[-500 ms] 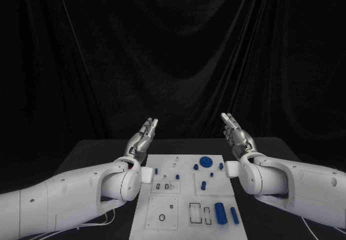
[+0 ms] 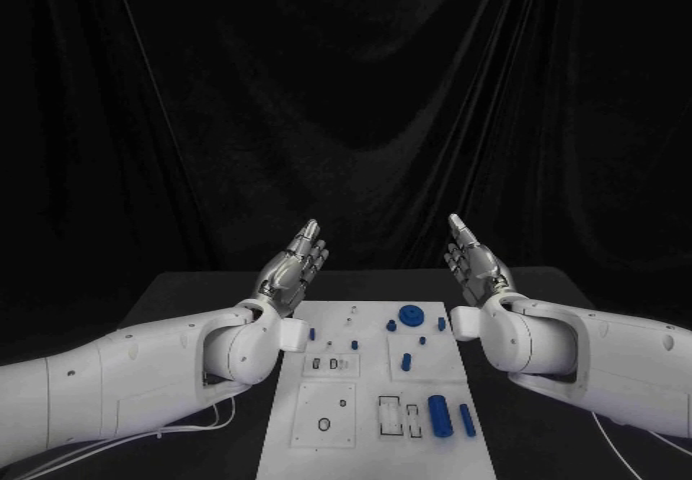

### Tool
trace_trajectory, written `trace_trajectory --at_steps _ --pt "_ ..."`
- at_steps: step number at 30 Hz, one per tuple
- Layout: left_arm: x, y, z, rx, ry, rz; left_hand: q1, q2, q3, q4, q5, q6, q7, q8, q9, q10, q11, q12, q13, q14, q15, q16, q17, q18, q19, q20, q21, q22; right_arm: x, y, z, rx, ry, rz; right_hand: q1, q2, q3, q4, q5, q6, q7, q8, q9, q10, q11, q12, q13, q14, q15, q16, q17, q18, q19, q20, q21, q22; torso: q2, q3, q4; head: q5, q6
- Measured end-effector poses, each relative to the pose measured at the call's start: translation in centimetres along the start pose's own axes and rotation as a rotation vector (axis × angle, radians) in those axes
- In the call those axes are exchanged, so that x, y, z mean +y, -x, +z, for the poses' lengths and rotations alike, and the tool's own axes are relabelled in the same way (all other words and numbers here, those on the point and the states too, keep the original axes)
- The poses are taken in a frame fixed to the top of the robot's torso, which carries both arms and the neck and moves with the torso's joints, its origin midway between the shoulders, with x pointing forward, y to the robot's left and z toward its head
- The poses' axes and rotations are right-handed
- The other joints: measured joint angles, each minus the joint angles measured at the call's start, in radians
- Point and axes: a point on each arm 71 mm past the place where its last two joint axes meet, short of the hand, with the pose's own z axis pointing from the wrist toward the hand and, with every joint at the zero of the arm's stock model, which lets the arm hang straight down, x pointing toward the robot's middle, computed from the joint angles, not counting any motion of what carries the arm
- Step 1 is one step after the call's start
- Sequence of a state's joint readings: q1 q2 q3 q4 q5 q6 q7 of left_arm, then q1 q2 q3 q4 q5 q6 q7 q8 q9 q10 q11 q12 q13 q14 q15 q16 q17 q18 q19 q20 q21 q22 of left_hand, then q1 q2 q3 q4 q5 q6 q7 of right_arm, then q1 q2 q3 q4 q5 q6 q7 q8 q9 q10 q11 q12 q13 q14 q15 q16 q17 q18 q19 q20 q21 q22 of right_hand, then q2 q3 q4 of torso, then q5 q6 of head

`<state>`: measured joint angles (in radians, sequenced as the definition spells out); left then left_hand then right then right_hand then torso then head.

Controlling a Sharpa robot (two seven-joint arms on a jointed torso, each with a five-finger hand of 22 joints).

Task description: Assemble the parts on the task board

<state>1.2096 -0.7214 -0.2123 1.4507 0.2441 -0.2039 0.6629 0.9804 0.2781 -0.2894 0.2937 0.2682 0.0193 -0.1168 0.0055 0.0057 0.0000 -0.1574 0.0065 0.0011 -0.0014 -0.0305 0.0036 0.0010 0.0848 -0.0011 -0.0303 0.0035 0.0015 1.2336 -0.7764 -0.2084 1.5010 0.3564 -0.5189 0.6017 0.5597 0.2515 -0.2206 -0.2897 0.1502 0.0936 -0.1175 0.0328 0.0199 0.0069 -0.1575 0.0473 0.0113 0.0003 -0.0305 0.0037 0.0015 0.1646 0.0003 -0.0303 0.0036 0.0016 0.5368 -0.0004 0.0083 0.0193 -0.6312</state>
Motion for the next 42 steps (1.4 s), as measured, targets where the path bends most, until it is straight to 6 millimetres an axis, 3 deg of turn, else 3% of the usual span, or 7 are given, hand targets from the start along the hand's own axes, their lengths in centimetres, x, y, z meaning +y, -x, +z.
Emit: trace_trajectory --at_steps 7,10,13,19,24,28,42 --pt "-0.1 0.5 -0.1 0.048 -0.006 -0.064 0.054 -0.005 0.0 0.0 0.029 0.01 -0.048 0.0 0.002 0.0 0.058 0.0 0.0 0.0 0.0 0.0 0.0 0.02 0.0 0.003 0.0 0.0 -0.1 -0.2 0.2 0.086 -0.026 0.074 0.009 0.0 -0.008 -0.002 0.001 0.036 0.046 0.029 0.006 0.004 0.049 0.017 0.003 0.0 0.012 0.0 0.0 0.0 0.008 0.106 0.001 0.002 -0.001 -0.0001 -0.0001 -0.002 -0.022" --pt "-0.4 1.1 -0.3 0.061 -0.011 -0.078 0.093 -0.012 0.011 -0.003 0.064 0.055 -0.003 0.013 0.009 0.007 0.087 0.0 0.001 0.001 0.046 0.0 0.0 0.047 0.0 0.116 0.0 0.0 -0.1 -0.1 0.2 0.121 -0.037 0.1 0.066 0.01 -0.032 0.002 0.02 0.087 0.09 0.062 0.015 0.035 0.142 0.069 0.012 0.033 0.135 0.024 0.013 0.0 0.09 0.278 0.056 0.033 0.0 -0.0001 -0.0002 -0.006 -0.031" --pt "-0.7 2.1 -0.8 0.064 -0.018 -0.077 0.154 -0.014 0.021 -0.004 0.139 0.087 0.03 0.028 0.016 0.053 0.151 0.064 0.023 0.022 0.07 0.024 0.007 0.079 0.021 0.162 0.012 0.008 -0.1 0.1 0.2 0.147 -0.044 0.117 0.162 0.006 -0.043 -0.003 0.067 0.211 0.135 0.123 0.034 0.173 0.224 0.231 0.043 0.274 0.205 0.171 0.077 0.008 0.391 0.317 0.222 0.112 0.0 0.0 -0.0002 -0.004 -0.047" --pt "-1.7 4.4 -2.1 0.076 -0.031 -0.005 0.283 -0.021 0.077 -0.004 0.297 0.122 0.064 0.046 0.021 0.116 0.224 0.235 0.046 0.11 0.098 0.109 0.034 0.078 0.061 0.205 0.033 0.019 0.9 0.7 0.3 0.237 -0.029 0.076 0.337 -0.045 -0.075 0.011 0.032 0.293 0.149 0.148 0.039 0.402 0.293 0.395 0.056 0.766 0.21 0.332 0.121 0.008 0.805 0.311 0.387 0.155 0.0 0.0 -0.0006 0.014 -0.102" --pt "-2.2 5.6 -3.0 0.101 -0.038 0.068 0.39 -0.035 0.131 -0.014 0.394 0.133 0.076 0.051 0.021 0.104 0.237 0.29 0.046 0.118 0.107 0.123 0.034 0.078 0.067 0.212 0.033 0.019 3.8 -0.1 1.4 0.387 -0.003 -0.067 0.508 -0.051 -0.088 0.022 0.107 0.337 0.146 0.148 0.038 0.451 0.273 0.377 0.053 0.93 0.171 0.294 0.096 0.008 0.947 0.274 0.382 0.12 -0.001 0.0 -0.0008 0.02 -0.158" --pt "-2.2 6.1 -3.5 0.118 -0.035 0.104 0.427 -0.045 0.155 -0.022 0.435 0.133 0.076 0.051 0.021 0.082 0.233 0.282 0.04 0.101 0.116 0.108 0.03 0.078 0.059 0.22 0.033 0.018 5.8 -1.2 2.2 0.542 -0.015 -0.26 0.678 -0.044 -0.074 0.008 0.191 0.472 0.134 0.193 0.053 0.57 0.248 0.398 0.056 1.165 0.078 0.349 0.126 0.008 1.157 0.18 0.447 0.132 -0.002 0.0 -0.0012 0.023 -0.182" --pt "-2.1 5.4 -4.6 0.174 -0.026 0.117 0.457 -0.059 0.188 -0.039 0.468 0.133 0.076 0.051 0.021 0.043 0.177 0.221 0.033 0.066 0.142 0.073 0.02 0.078 0.057 0.244 0.033 0.017 8.5 -4.1 3.0 0.785 -0.018 -1.253 0.846 -0.07 -0.027 0.058 0.034 0.719 0.086 0.165 0.049 0.886 0.187 0.227 0.052 1.466 -0.032 0.436 0.231 0.007 1.466 0.065 0.534 0.168 0.002 -0.0032 0.0036 0.021 -0.227"
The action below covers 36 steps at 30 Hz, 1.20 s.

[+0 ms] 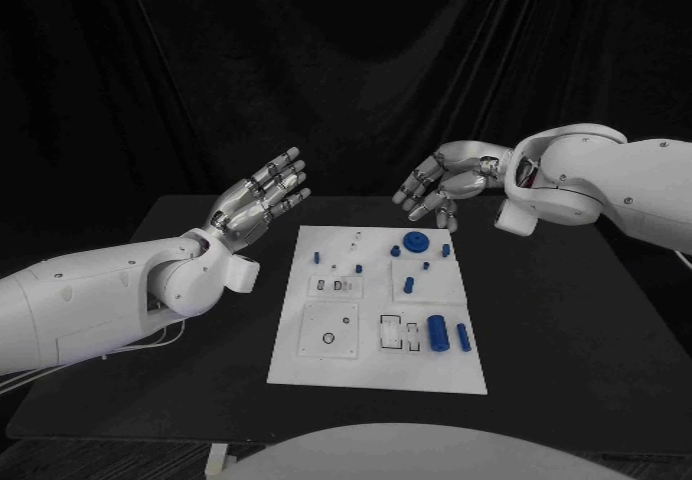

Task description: Assemble the parts on the task board

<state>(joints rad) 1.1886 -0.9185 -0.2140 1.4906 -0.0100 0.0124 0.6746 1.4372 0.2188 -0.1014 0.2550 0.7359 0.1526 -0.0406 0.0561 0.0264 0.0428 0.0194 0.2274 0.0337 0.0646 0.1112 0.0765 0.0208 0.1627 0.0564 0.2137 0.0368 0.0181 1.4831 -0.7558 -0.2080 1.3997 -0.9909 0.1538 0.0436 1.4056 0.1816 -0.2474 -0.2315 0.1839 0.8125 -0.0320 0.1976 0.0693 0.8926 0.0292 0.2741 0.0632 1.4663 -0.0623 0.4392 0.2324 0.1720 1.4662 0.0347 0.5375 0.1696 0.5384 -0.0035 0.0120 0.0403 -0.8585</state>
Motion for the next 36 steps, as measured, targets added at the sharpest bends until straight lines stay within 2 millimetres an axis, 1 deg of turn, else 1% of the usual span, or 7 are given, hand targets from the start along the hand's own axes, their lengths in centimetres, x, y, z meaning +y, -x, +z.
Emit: trace_trajectory --at_steps 3,5,9,13,19,28,36 --pt "-0.1 -0.2 -0.3 0.005 0.0 -0.002 0.0 0.0 0.003 0.003 0.004 0.001 0.009 0.0 0.0 0.003 -0.034 -0.008 -0.002 0.005 0.005 0.005 0.002 0.0 0.003 0.003 0.0 0.0 0.4 0.1 0.3 -0.004 -0.032 -0.213 0.0 -0.001 0.032 0.004 0.021 0.006 -0.015 -0.028 0.0 0.048 -0.01 -0.068 0.0 0.0 -0.01 0.093 0.054 0.0 -0.001 -0.012 0.069 0.048 0.0 -0.0034 0.0064 0.0 -0.004" --pt "-0.3 -0.2 -0.7 0.005 0.0 -0.004 0.0 0.0 0.003 0.003 0.004 0.001 0.009 0.0 0.0 0.004 -0.044 -0.015 -0.003 0.009 0.009 0.012 0.002 0.0 0.003 0.003 0.0 0.001 0.7 0.2 0.6 -0.016 -0.048 -0.357 0.0 -0.001 0.049 -0.005 0.045 0.011 0.013 -0.04 0.0 0.067 -0.01 -0.099 0.0 0.0 -0.01 0.152 0.082 0.0 0.003 -0.015 0.118 0.081 0.002 -0.0061 0.0113 -0.003 -0.003" --pt "-0.7 0.2 -1.6 -0.005 0.0 -0.001 0.0 0.0 0.007 0.004 0.004 -0.004 0.014 -0.006 0.0 0.0 -0.049 -0.023 -0.004 0.013 0.012 0.012 0.003 0.0 0.007 0.007 0.0 0.001 1.4 0.4 1.7 -0.056 -0.055 -0.545 0.0 -0.001 0.069 -0.02 0.055 0.021 0.021 -0.051 0.0 0.096 -0.006 -0.135 0.0 0.0 -0.017 0.239 0.118 0.0 0.003 -0.015 0.265 0.24 0.008 -0.0105 0.0201 -0.007 0.0" --pt "-1.1 0.7 -2.3 -0.017 0.0 0.004 0.004 -0.004 0.008 0.003 0.004 0.004 0.022 -0.006 0.0 0.002 -0.053 -0.027 -0.004 0.013 0.012 0.012 0.003 0.0 0.007 0.007 0.0 0.001 1.6 -0.2 3.0 -0.102 -0.044 -0.644 0.0 -0.001 0.104 -0.052 0.115 0.045 0.046 -0.062 0.0 0.111 -0.001 -0.172 0.0 0.0 -0.017 0.322 0.152 -0.017 -0.001 -0.019 0.385 0.377 0.016 -0.012 0.0363 -0.033 0.007" --pt "-1.3 1.3 -2.8 -0.03 0.001 0.01 0.004 -0.004 0.008 0.003 0.004 0.007 0.025 -0.006 0.0 0.002 -0.053 -0.027 -0.004 0.013 0.012 0.012 0.003 0.0 0.003 0.01 0.0 0.001 1.2 -1.3 4.3 -0.175 -0.01 -0.701 0.003 -0.004 0.138 -0.057 0.122 0.053 0.04 -0.069 0.0 0.12 0.0 -0.191 0.0 0.0 -0.017 0.361 0.165 -0.017 -0.001 -0.019 0.416 0.412 0.034 -0.0108 0.0573 -0.063 0.027" --pt "-1.3 1.2 -2.8 -0.025 0.001 0.008 0.004 -0.004 0.012 0.007 0.004 0.007 0.025 -0.006 0.0 0.002 -0.053 -0.035 -0.004 0.012 0.012 0.011 0.003 0.0 0.001 0.008 0.0 0.0 -0.7 -2.0 5.0 -0.238 -0.009 -0.719 -0.019 -0.038 0.154 -0.05 0.093 0.086 0.044 -0.073 0.006 0.107 0.003 -0.206 0.0 -0.004 -0.021 0.397 0.181 -0.017 -0.001 -0.019 0.445 0.447 0.05 -0.0107 0.0489 -0.056 0.038" --pt "-1.2 1.1 -2.6 -0.021 0.0 0.007 0.004 -0.004 0.022 0.017 0.004 0.012 0.03 -0.013 0.0 0.0 -0.044 -0.043 -0.005 -0.036 -0.036 -0.031 -0.007 0.0 -0.038 -0.031 -0.022 -0.009 -1.9 -2.9 5.3 -0.245 -0.009 -0.721 -0.053 -0.055 0.159 -0.03 0.065 0.097 0.056 -0.079 0.007 0.1 0.003 -0.206 0.002 -0.004 -0.021 0.433 0.21 -0.016 -0.001 -0.019 0.478 0.492 0.056 -0.0127 0.0388 -0.038 0.039"
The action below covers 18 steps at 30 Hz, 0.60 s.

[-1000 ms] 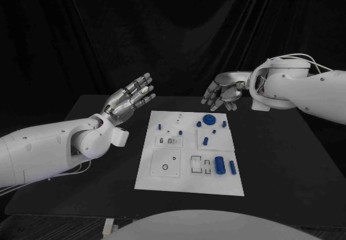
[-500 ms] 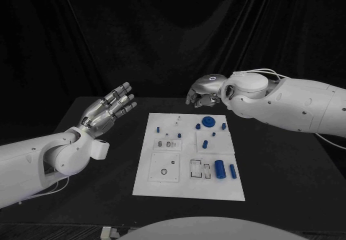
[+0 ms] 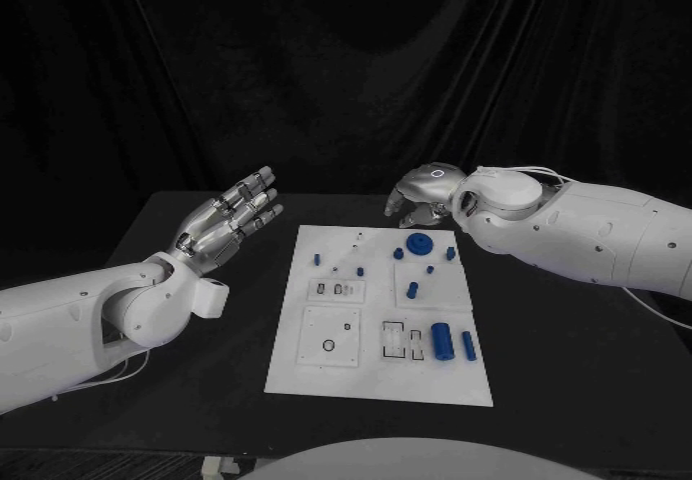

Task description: Assemble the parts on the task board

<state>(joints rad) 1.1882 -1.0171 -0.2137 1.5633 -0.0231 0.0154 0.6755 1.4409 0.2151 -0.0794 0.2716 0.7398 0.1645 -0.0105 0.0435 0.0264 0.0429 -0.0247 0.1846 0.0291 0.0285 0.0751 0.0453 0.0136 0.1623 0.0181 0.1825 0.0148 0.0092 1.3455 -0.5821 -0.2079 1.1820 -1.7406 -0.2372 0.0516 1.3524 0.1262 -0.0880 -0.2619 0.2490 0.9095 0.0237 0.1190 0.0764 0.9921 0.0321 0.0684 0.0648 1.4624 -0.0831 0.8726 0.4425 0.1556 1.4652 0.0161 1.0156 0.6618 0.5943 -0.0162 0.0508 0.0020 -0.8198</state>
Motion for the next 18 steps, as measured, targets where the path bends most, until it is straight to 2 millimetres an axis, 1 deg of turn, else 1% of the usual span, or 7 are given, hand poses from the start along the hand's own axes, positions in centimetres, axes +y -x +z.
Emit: trace_trajectory --at_steps 2,5,9,11,14,15,18 --pt "0.0 0.1 0.0 0.0 0.0 0.0 0.0 0.0 0.0 0.0 0.0 0.0 0.0 0.0 0.0 -0.003 0.003 0.0 0.0 0.0 0.0 0.0 0.0 0.0 0.0 0.0 0.0 0.0 0.0 -0.2 0.0 0.002 0.002 0.0 -0.011 -0.01 0.001 0.011 -0.015 -0.003 0.007 -0.005 0.0 -0.011 0.003 0.0 0.0 0.0 0.0 0.012 0.008 0.0 0.0 0.0 0.011 0.012 0.002 -0.0001 -0.0007 0.001 0.002" --pt "0.0 0.2 0.0 0.0 0.0 0.001 0.0 0.0 0.0 0.0 0.0 0.0 0.0 -0.003 0.0 -0.004 0.004 -0.008 -0.001 0.0 0.0 0.0 0.0 0.0 0.0 0.0 0.0 0.0 -0.1 -0.4 -0.1 0.005 0.004 0.0 -0.023 -0.014 0.008 0.025 -0.033 -0.01 0.02 -0.02 -0.003 -0.027 0.006 0.0 0.0 -0.003 0.003 0.025 0.016 0.0 0.0 0.0 0.021 0.026 0.005 -0.001 -0.0017 0.002 0.006" --pt "0.1 0.0 0.2 0.009 0.0 -0.005 0.0 0.0 0.003 -0.003 0.0 0.0 0.0 -0.005 0.0 -0.006 0.006 -0.012 -0.001 0.0 0.0 0.0 0.0 0.0 0.0 0.0 0.0 0.0 -0.4 -0.7 -0.4 0.012 -0.001 0.001 -0.023 -0.014 0.013 0.035 -0.041 -0.017 0.026 -0.028 -0.007 -0.034 0.008 0.0 0.0 -0.004 0.004 0.03 0.017 0.0 0.0 0.0 0.026 0.035 0.008 -0.0016 -0.0019 0.001 0.009" --pt "0.1 -0.1 0.2 0.016 0.0 -0.009 0.0 0.0 0.006 0.0 0.0 0.0 0.0 -0.005 0.0 -0.007 0.007 -0.012 -0.001 -0.003 0.003 0.0 0.0 0.0 0.0 0.0 0.0 0.0 -0.6 -1.0 -0.5 0.016 -0.005 0.001 -0.023 -0.014 0.014 0.036 -0.041 -0.02 0.022 -0.031 -0.008 -0.037 0.009 0.0 0.0 -0.004 0.004 0.031 0.018 0.0 0.0 0.0 0.03 0.038 0.008 -0.0018 -0.002 0.001 0.009" --pt "0.1 -0.1 0.2 0.021 0.0 -0.013 0.0 0.0 0.008 -0.003 0.0 0.0 0.0 -0.005 -0.001 -0.011 0.011 -0.016 -0.002 -0.003 0.003 0.0 0.0 0.0 0.0 0.0 0.0 0.0 -0.9 -1.5 -0.7 0.025 -0.012 0.004 -0.023 -0.014 0.023 0.045 -0.041 -0.023 0.026 -0.031 -0.008 -0.036 0.01 0.0 0.0 -0.007 0.007 0.034 0.018 0.0 0.0 0.0 0.031 0.044 0.007 -0.002 -0.002 0.0 0.005" --pt "0.1 -0.1 0.2 0.022 0.0 -0.014 0.0 0.0 0.008 -0.003 0.0 0.0 0.0 -0.005 -0.001 -0.011 0.011 -0.016 -0.002 -0.003 0.003 0.0 0.0 0.0 0.0 0.0 0.0 0.0 -0.9 -1.7 -0.8 0.028 -0.014 0.005 -0.023 -0.014 0.026 0.048 -0.041 -0.023 0.026 -0.031 -0.008 -0.028 0.015 0.004 0.0 -0.007 0.007 0.039 0.021 0.0 0.0 0.0 0.036 0.047 0.007 -0.002 -0.0021 0.0 0.004" --pt "0.1 -0.1 0.2 0.024 0.0 -0.016 0.001 -0.001 0.008 -0.003 0.0 0.0 0.0 -0.005 -0.001 -0.011 0.011 -0.016 -0.002 -0.003 0.003 0.0 0.0 0.0 0.0 0.0 0.0 0.0 -1.1 -2.4 -1.0 0.039 -0.02 0.009 -0.022 -0.015 0.031 0.053 -0.041 -0.019 0.031 -0.031 -0.008 -0.008 0.012 0.009 0.0 -0.007 0.007 0.047 0.028 0.0 0.0 0.0 0.04 0.055 0.006 -0.0022 -0.0022 -0.001 0.001"
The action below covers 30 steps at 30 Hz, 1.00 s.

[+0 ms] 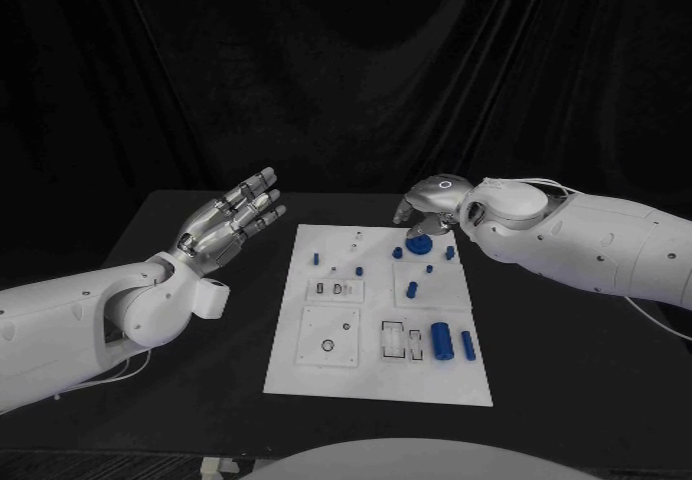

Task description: Assemble the parts on the task board

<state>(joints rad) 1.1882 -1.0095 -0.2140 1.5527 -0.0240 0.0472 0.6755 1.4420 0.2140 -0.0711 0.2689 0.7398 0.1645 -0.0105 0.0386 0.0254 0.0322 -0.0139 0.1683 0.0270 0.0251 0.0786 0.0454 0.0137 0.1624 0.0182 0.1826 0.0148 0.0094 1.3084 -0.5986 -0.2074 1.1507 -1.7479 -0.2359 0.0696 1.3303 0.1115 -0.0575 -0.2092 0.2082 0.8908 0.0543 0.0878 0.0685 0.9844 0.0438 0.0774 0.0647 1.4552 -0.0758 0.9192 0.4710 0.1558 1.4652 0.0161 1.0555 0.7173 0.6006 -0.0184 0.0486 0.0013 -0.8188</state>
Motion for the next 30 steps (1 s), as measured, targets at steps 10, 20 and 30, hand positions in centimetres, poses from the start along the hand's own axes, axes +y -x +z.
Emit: trace_trajectory --at_steps 10,20,30 --pt "-0.1 0.1 -0.1 0.009 0.0 -0.008 0.003 -0.003 0.008 -0.008 0.0 0.014 0.021 0.0 0.001 0.003 0.01 0.0 0.0 0.0 0.007 0.0 0.0 0.0 0.0 0.0 0.0 0.0 -0.2 -1.9 0.0 0.022 -0.004 0.01 0.012 -0.012 0.035 -0.001 0.054 0.001 0.001 -0.013 0.0 0.019 0.005 0.0 0.0 -0.004 0.004 0.015 0.004 0.0 -0.008 0.008 0.018 0.03 0.0 -0.0005 -0.0005 0.012 -0.017" --pt "0.0 0.1 -0.2 0.02 0.001 -0.017 0.003 -0.003 0.021 -0.015 0.0 0.02 0.03 0.0 0.003 0.002 0.024 0.0 0.0 -0.004 0.004 -0.007 -0.002 0.0 0.0 0.0 0.0 0.0 -0.2 -2.9 0.3 0.015 0.006 0.011 0.012 -0.012 0.05 0.005 0.055 0.004 -0.01 -0.016 -0.001 0.033 -0.001 0.0 0.0 -0.011 0.004 0.015 -0.002 0.0 -0.009 0.009 0.026 0.047 0.0 -0.0005 -0.0003 0.016 -0.025" --pt "0.1 0.3 -0.1 0.023 0.002 -0.02 0.003 -0.003 0.024 -0.018 0.0 0.016 0.027 0.0 0.003 -0.001 0.027 0.0 0.0 -0.007 0.0 -0.007 -0.002 0.0 0.0 0.0 0.0 0.0 0.1 -3.4 0.4 0.01 0.022 0.013 0.012 -0.012 0.057 0.007 0.055 0.005 -0.011 -0.015 -0.001 0.034 -0.002 0.0 0.0 -0.011 0.004 0.015 -0.001 0.0 -0.016 0.009 0.03 0.053 -0.001 -0.0005 -0.0001 0.015 -0.029"
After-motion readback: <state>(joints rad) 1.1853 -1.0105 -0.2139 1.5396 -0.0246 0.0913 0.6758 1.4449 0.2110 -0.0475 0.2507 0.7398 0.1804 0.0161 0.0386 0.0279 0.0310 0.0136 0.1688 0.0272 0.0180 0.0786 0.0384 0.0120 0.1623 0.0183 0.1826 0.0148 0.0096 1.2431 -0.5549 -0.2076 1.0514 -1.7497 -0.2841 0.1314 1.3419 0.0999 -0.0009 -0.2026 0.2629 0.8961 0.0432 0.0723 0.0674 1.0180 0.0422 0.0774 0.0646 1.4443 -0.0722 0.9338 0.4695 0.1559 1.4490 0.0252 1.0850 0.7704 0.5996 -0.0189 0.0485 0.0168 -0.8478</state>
